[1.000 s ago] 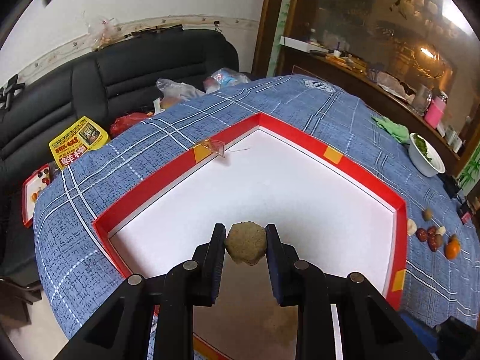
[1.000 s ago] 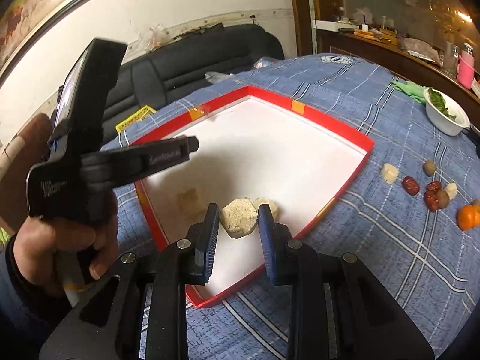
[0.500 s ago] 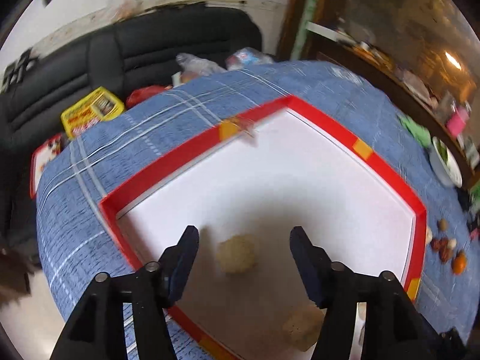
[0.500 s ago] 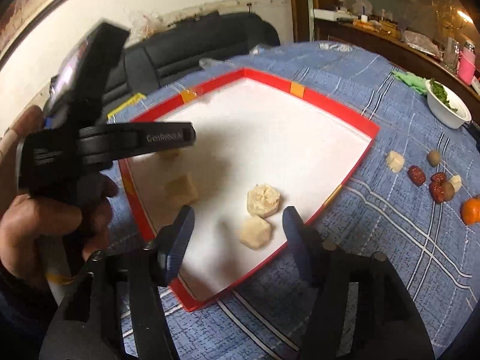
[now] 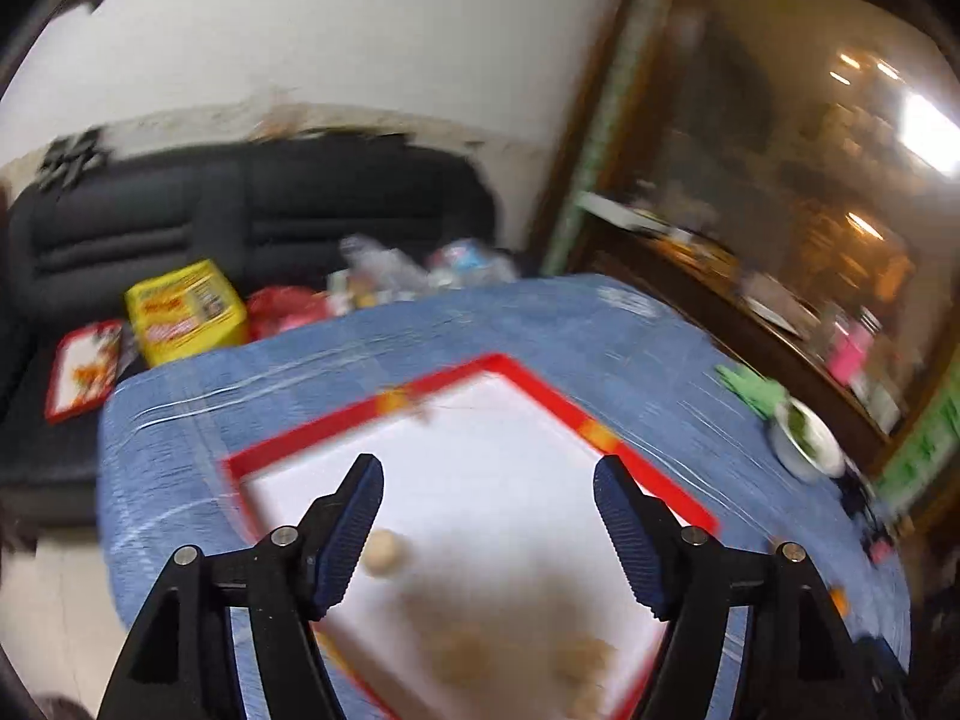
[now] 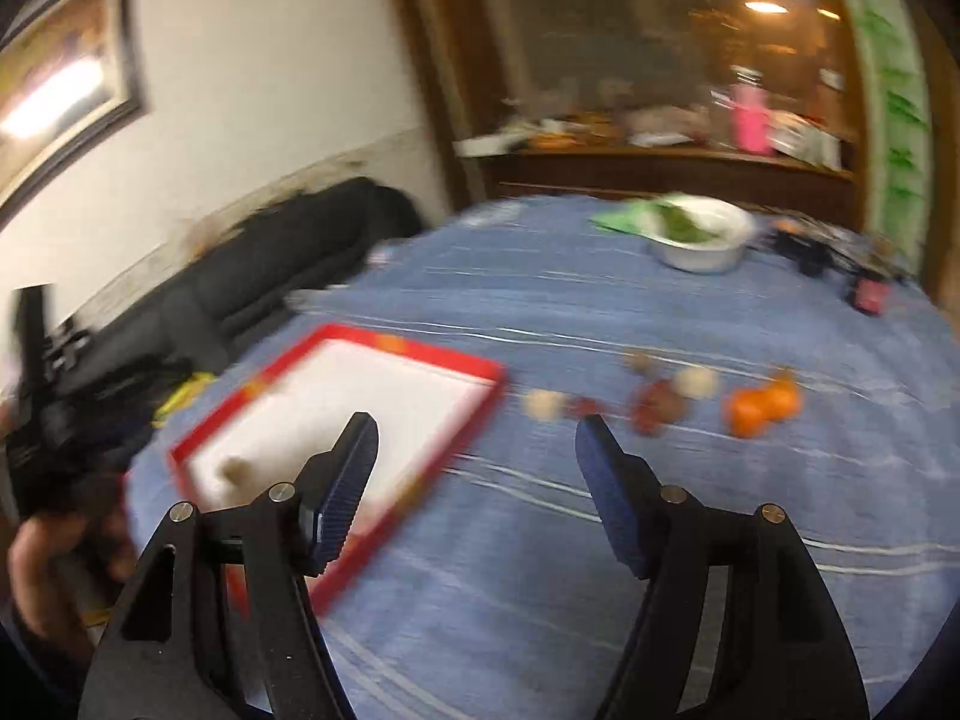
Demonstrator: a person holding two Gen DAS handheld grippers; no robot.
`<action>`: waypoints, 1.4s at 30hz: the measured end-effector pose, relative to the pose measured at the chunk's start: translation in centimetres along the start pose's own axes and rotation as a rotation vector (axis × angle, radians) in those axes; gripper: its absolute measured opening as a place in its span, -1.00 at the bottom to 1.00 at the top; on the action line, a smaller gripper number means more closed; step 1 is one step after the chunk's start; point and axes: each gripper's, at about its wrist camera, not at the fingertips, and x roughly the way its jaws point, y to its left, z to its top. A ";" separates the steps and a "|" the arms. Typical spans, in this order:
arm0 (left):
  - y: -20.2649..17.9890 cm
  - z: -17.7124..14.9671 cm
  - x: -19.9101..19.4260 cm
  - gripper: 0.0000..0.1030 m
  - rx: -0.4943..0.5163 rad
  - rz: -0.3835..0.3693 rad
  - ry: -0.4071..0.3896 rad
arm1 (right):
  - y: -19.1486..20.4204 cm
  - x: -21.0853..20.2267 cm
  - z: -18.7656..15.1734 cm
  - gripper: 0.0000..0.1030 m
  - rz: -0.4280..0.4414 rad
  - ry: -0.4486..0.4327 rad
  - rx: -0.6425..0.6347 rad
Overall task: Organize fruits
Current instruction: 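Open the right tool over the tray while the left tool releases its lump, then grasp an orange with the right tool while the left tool grasps a red date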
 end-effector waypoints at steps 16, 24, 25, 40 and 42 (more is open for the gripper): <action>-14.2 -10.4 3.4 0.40 0.551 -0.260 0.306 | -14.2 4.4 -1.2 0.31 -0.116 0.246 0.272; -14.4 -10.1 5.6 0.40 0.476 -0.237 0.348 | -14.2 8.3 0.6 0.02 -0.156 0.278 0.209; -14.7 -10.1 5.8 0.40 0.479 -0.238 0.347 | -14.3 8.6 0.7 0.02 -0.155 0.280 0.212; -17.1 -10.5 8.3 0.40 0.470 -0.237 0.392 | -14.9 10.6 1.6 -0.36 -0.185 0.259 0.159; -18.0 -10.5 8.2 0.39 0.478 -0.256 0.384 | -15.2 10.5 1.6 -0.37 -0.166 0.254 0.179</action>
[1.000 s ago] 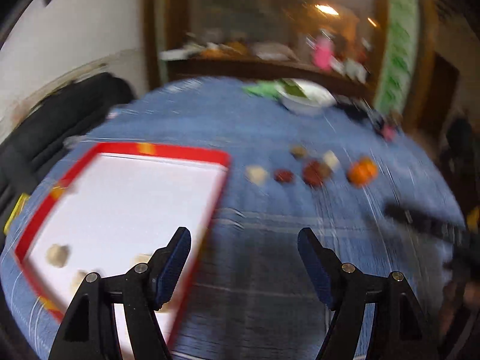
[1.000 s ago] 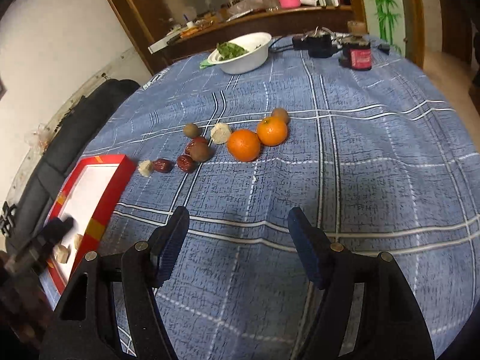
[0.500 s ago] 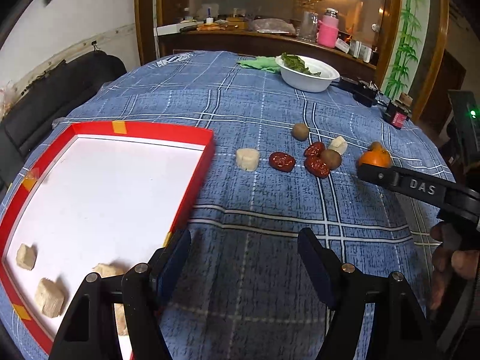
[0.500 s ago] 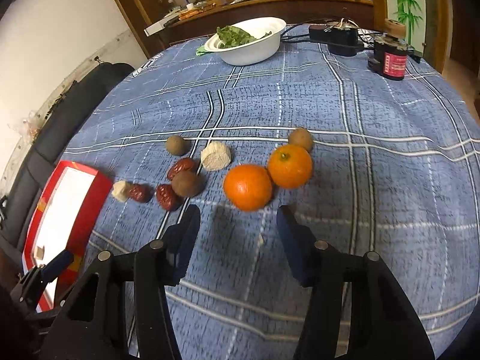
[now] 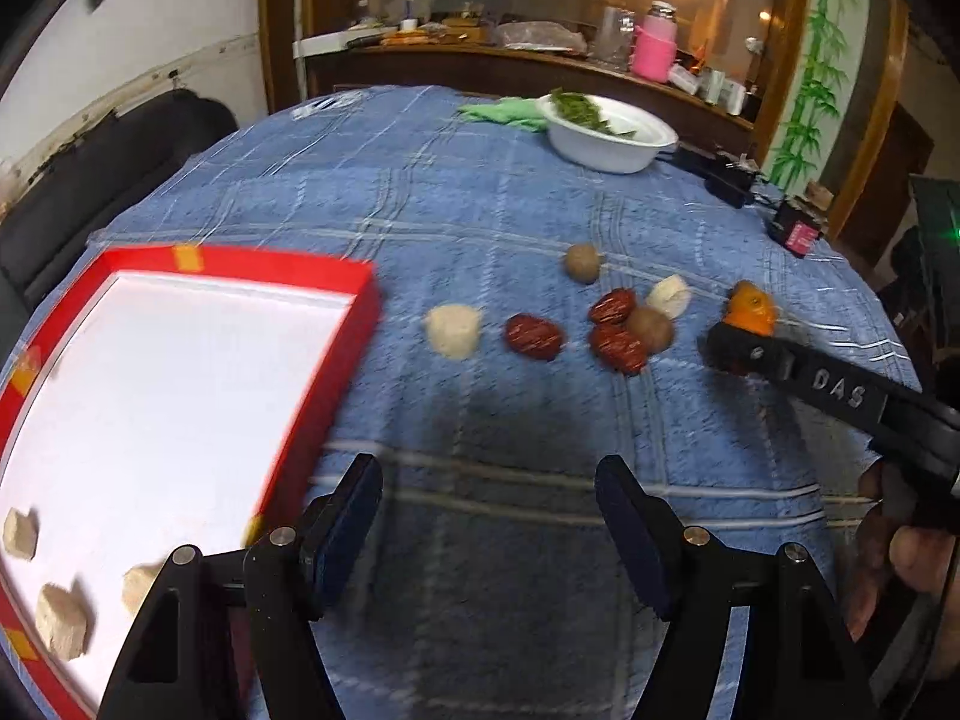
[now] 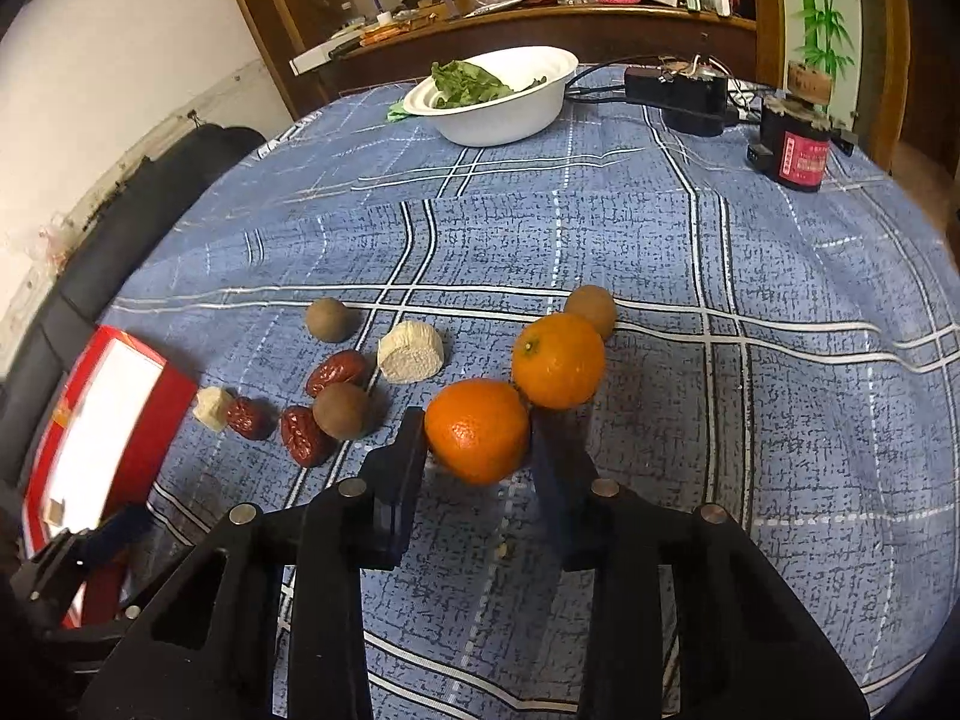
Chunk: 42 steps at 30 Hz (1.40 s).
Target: Organize fruits
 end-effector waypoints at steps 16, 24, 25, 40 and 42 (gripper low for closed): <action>-5.7 4.4 5.0 -0.48 0.119 -0.055 0.001 | -1.2 -1.5 0.8 -0.37 0.058 -0.025 0.046; -5.5 3.8 4.1 -0.49 0.133 -0.102 0.010 | -1.1 -1.6 0.9 -0.37 0.065 -0.024 0.044; -5.4 3.4 3.6 -0.49 0.132 -0.105 0.008 | -1.1 -1.6 0.9 -0.37 0.064 -0.024 0.040; -3.2 -1.3 -3.2 -0.49 0.092 -0.198 -0.024 | -0.2 -6.4 -2.8 -0.37 -0.002 -0.032 -0.009; -2.9 -1.8 -3.8 -0.49 0.088 -0.206 -0.028 | -0.2 -7.5 -3.8 -0.37 -0.009 -0.034 -0.010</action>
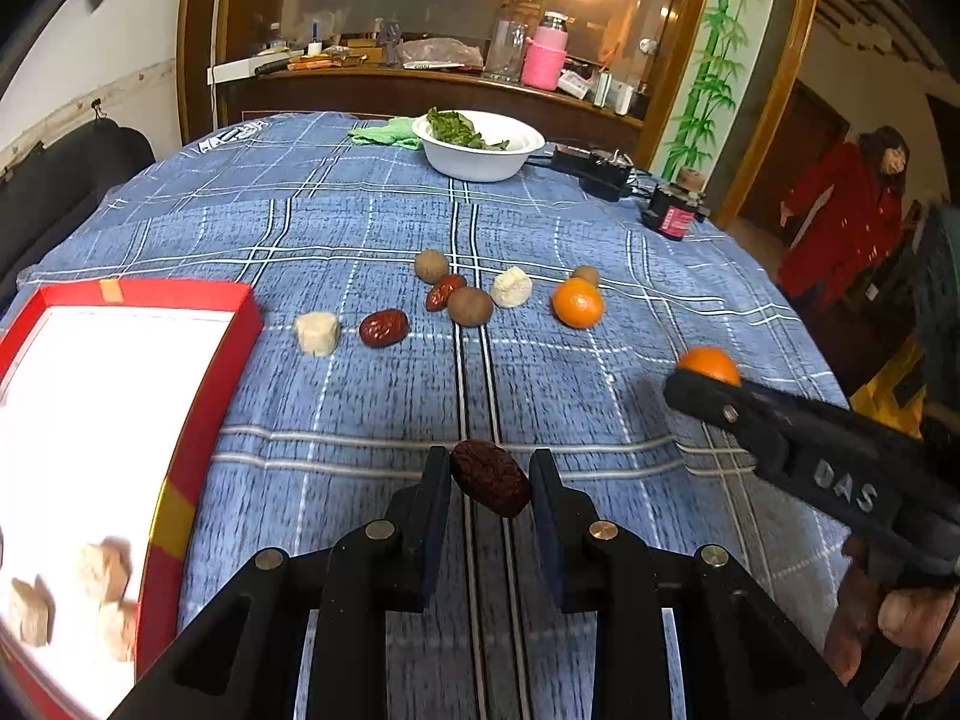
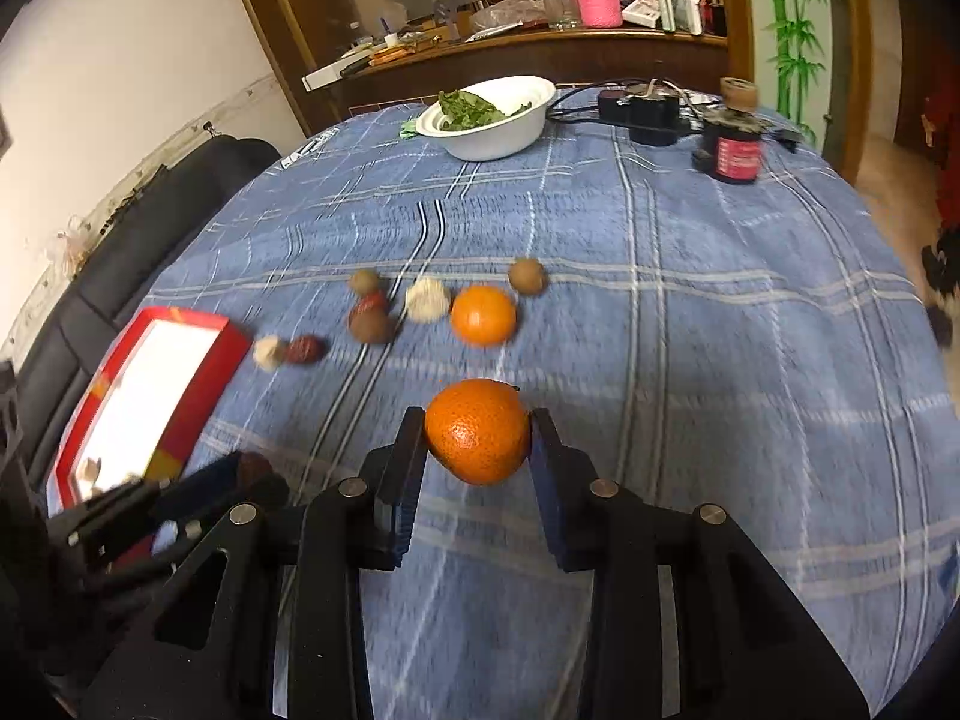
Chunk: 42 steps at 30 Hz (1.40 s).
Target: Organize fruits
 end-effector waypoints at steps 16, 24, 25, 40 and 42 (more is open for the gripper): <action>1.7 -3.1 -5.4 -0.50 -0.025 0.010 -0.048 | 4.6 -5.1 -5.8 -0.36 0.044 -0.031 -0.053; 3.0 -3.7 -6.7 -0.50 -0.048 0.039 -0.063 | 6.7 -5.3 -7.0 -0.36 0.069 -0.028 -0.102; 3.1 -3.7 -6.8 -0.50 -0.050 0.044 -0.066 | 6.8 -5.2 -7.0 -0.36 0.071 -0.027 -0.103; 4.9 -3.6 -8.4 -0.50 -0.086 0.097 -0.089 | 8.6 -5.6 -6.9 -0.36 0.117 -0.036 -0.132; 5.3 -3.6 -8.5 -0.50 -0.095 0.102 -0.091 | 8.8 -5.6 -6.9 -0.36 0.124 -0.035 -0.138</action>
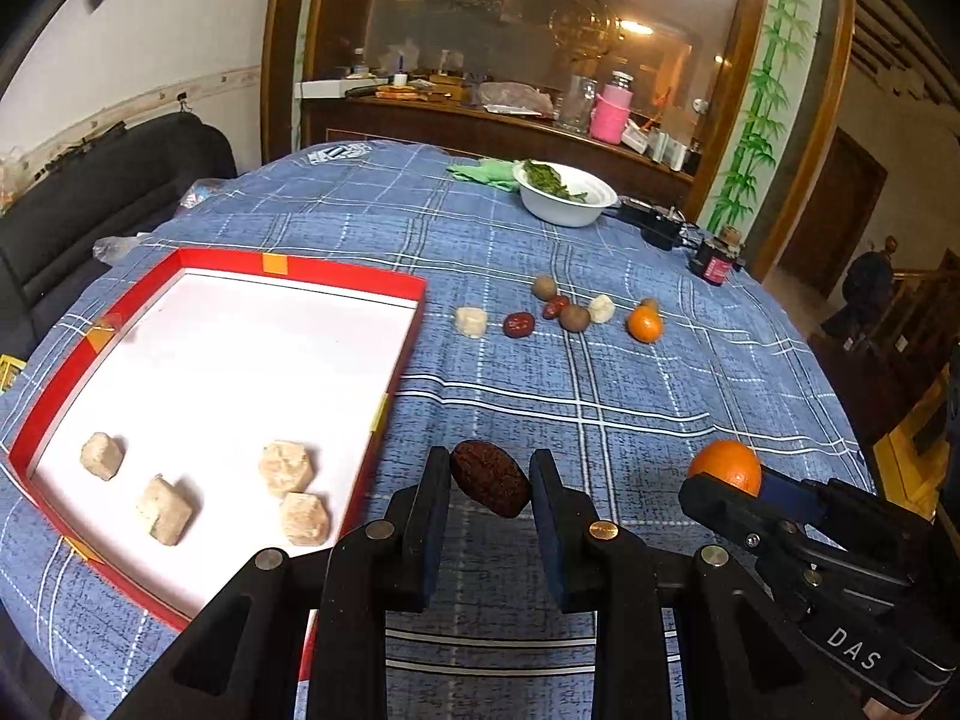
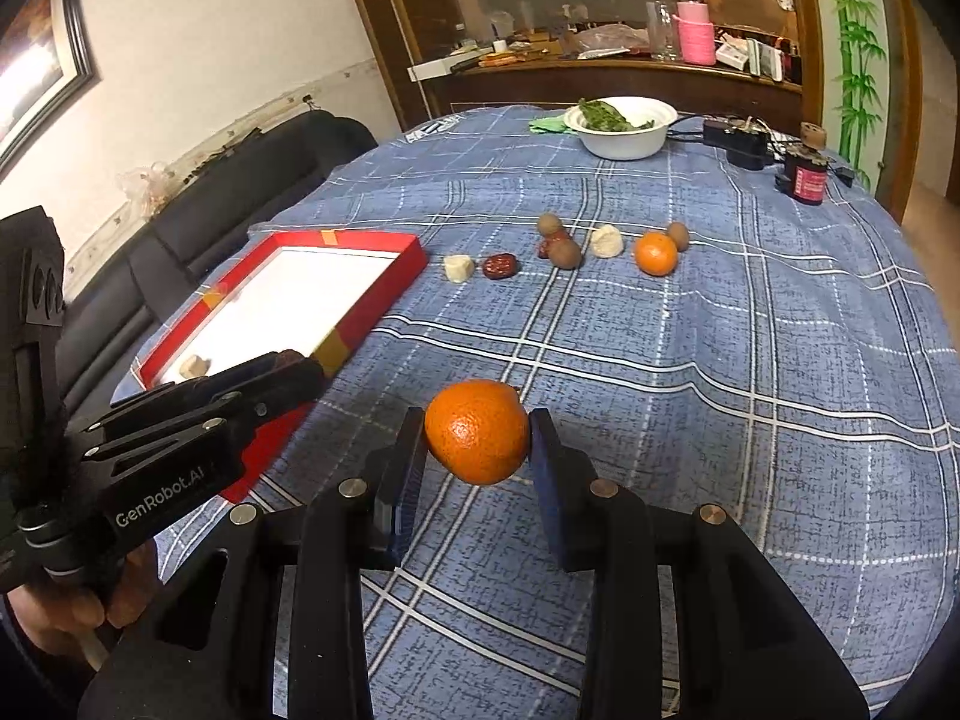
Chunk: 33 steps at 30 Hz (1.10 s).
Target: Organize fruits
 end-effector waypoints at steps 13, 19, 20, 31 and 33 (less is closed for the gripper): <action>4.5 0.6 -0.9 -0.50 -0.097 0.057 -0.032 | 2.3 0.9 0.9 -0.36 0.030 0.007 -0.046; 7.3 1.2 -1.1 -0.50 -0.150 0.101 -0.051 | 3.8 1.7 1.5 -0.36 0.046 0.009 -0.077; 7.6 1.3 -1.1 -0.50 -0.156 0.107 -0.053 | 4.1 1.8 1.6 -0.36 0.049 0.009 -0.083; 12.4 2.1 -0.6 -0.50 -0.232 0.192 -0.063 | 7.2 3.8 3.4 -0.35 0.083 0.017 -0.143; 12.9 2.1 -0.5 -0.50 -0.238 0.208 -0.062 | 7.9 4.3 3.8 -0.35 0.090 0.018 -0.154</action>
